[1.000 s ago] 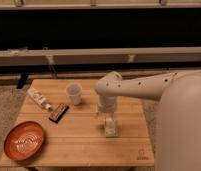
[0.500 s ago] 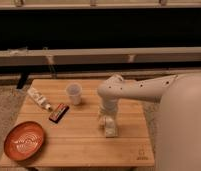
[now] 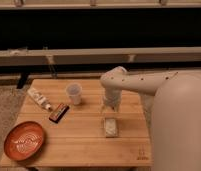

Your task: Place the pepper in the ceramic bowl

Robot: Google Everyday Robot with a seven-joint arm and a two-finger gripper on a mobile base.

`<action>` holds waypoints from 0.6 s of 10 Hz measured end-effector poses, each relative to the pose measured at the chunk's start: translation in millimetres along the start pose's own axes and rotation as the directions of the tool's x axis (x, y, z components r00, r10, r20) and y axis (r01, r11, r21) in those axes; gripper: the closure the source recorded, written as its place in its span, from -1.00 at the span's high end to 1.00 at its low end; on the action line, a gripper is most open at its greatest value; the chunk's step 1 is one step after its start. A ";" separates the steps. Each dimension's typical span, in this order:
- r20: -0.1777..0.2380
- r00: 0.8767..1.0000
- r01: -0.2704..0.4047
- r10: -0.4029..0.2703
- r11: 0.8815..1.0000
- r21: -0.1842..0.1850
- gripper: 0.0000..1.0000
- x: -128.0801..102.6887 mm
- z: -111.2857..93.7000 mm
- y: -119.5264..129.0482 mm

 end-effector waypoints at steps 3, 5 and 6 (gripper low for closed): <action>0.012 1.000 0.001 -0.001 1.000 0.011 0.30 -29.8 -3.4 -10.0; 0.042 0.999 -0.008 0.008 1.000 0.013 0.30 -49.4 -9.0 -17.2; 0.058 0.998 -0.009 0.009 1.000 0.011 0.30 -54.5 -11.3 -17.8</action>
